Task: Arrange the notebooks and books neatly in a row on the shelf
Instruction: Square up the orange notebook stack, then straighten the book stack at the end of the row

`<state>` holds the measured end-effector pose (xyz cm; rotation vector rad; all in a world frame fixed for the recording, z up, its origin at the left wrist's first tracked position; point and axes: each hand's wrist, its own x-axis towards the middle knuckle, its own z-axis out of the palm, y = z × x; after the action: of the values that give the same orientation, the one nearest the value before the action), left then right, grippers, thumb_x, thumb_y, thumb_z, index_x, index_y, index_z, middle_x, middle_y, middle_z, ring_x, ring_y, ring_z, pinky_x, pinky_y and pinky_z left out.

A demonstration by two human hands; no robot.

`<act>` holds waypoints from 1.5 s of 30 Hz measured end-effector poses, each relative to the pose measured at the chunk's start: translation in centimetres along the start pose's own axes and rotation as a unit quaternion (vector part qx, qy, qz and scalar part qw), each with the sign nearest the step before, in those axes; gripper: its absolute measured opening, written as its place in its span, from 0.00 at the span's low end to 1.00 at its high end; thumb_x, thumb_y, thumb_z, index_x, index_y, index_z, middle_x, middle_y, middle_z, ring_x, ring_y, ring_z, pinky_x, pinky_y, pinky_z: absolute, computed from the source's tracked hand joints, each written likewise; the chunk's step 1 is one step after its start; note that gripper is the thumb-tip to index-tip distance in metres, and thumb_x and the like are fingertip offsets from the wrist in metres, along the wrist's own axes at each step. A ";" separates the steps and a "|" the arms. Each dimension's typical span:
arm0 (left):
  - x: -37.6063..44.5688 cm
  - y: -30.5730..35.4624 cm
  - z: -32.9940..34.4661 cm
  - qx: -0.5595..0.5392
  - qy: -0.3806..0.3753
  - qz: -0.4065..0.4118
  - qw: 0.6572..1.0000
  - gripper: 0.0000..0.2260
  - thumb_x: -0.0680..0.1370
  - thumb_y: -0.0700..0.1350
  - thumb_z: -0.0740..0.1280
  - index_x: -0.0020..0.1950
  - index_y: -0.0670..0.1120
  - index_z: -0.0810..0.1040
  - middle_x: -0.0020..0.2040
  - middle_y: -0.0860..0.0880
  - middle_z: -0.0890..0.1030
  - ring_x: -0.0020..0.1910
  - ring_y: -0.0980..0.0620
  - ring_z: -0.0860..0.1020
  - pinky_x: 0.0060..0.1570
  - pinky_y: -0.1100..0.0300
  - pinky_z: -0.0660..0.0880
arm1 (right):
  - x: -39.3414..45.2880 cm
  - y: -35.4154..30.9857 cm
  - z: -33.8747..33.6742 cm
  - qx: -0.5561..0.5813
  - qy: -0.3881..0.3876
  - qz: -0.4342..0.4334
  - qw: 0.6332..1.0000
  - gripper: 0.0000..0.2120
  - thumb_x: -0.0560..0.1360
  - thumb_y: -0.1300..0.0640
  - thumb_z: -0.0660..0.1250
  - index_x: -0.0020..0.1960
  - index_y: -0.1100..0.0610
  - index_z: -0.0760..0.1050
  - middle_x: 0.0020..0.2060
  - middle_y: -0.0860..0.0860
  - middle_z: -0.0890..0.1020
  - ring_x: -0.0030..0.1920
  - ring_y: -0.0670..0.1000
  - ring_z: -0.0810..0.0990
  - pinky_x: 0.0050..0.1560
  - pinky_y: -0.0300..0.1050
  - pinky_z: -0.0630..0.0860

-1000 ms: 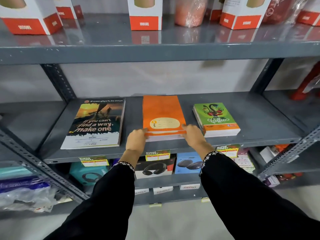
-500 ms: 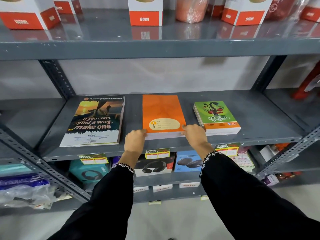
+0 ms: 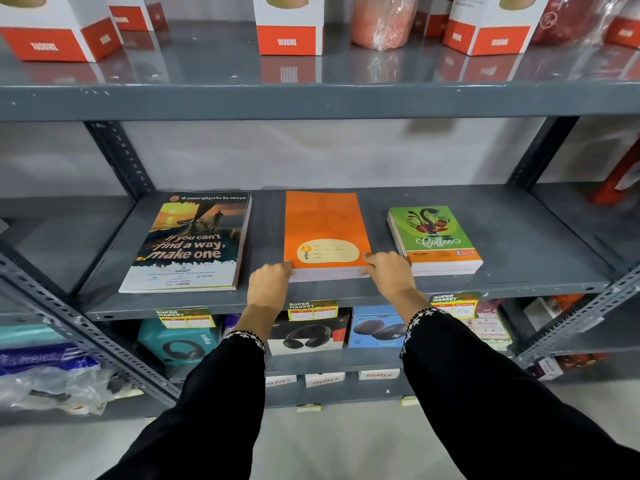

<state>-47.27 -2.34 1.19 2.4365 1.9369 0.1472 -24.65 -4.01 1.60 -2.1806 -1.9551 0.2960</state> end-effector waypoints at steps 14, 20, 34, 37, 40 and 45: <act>-1.4 -2.9 -1.2 -0.099 0.071 0.011 0.992 0.18 0.80 0.41 0.62 0.70 0.43 0.69 0.67 0.42 0.76 0.60 0.41 0.79 0.55 0.47 0.79 | -2.1 -3.2 0.3 0.039 0.098 -0.043 0.994 0.26 0.79 0.60 0.61 0.75 0.62 0.59 0.74 0.58 0.65 0.75 0.56 0.62 0.75 0.47 0.61; -2.4 -10.0 -2.8 -0.126 0.113 0.018 0.985 0.18 0.81 0.37 0.59 0.71 0.38 0.68 0.72 0.39 0.70 0.68 0.42 0.73 0.64 0.49 0.73 | -1.4 -12.1 2.3 0.041 0.120 -0.110 0.986 0.24 0.78 0.59 0.60 0.73 0.63 0.63 0.73 0.57 0.68 0.75 0.54 0.63 0.74 0.46 0.61; -5.6 -27.9 -2.9 -0.155 0.007 -0.013 0.988 0.16 0.78 0.33 0.62 0.64 0.41 0.76 0.71 0.41 0.71 0.65 0.38 0.74 0.61 0.50 0.73 | -2.0 -25.7 8.9 -0.010 -0.018 -0.144 0.989 0.23 0.81 0.55 0.57 0.75 0.57 0.61 0.76 0.56 0.61 0.76 0.56 0.59 0.76 0.47 0.57; -5.3 -28.2 -3.0 -0.158 0.009 -0.006 0.987 0.14 0.79 0.33 0.61 0.62 0.40 0.78 0.68 0.41 0.74 0.65 0.40 0.74 0.64 0.50 0.71 | -1.7 -26.1 9.1 -0.019 -0.009 -0.134 0.991 0.22 0.82 0.58 0.56 0.75 0.57 0.61 0.76 0.57 0.61 0.76 0.56 0.60 0.75 0.45 0.57; -4.9 -28.3 -3.2 -0.151 0.010 -0.001 0.988 0.14 0.79 0.34 0.61 0.62 0.41 0.78 0.68 0.42 0.75 0.65 0.40 0.75 0.64 0.51 0.72 | -1.3 -26.1 9.1 -0.014 -0.011 -0.127 0.992 0.22 0.82 0.59 0.55 0.75 0.58 0.61 0.76 0.58 0.60 0.76 0.55 0.60 0.75 0.45 0.57; -4.3 -28.5 -3.1 -0.135 0.004 -0.006 0.991 0.13 0.80 0.34 0.60 0.62 0.40 0.78 0.68 0.42 0.74 0.65 0.41 0.74 0.64 0.51 0.72 | -0.3 -26.3 9.0 -0.022 -0.020 -0.124 0.992 0.21 0.82 0.60 0.55 0.75 0.57 0.61 0.76 0.57 0.60 0.76 0.55 0.60 0.75 0.47 0.59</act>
<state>-76.18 -0.13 1.79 2.2526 1.7983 0.3903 -52.31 -1.41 0.25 -1.9425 -2.2458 0.2611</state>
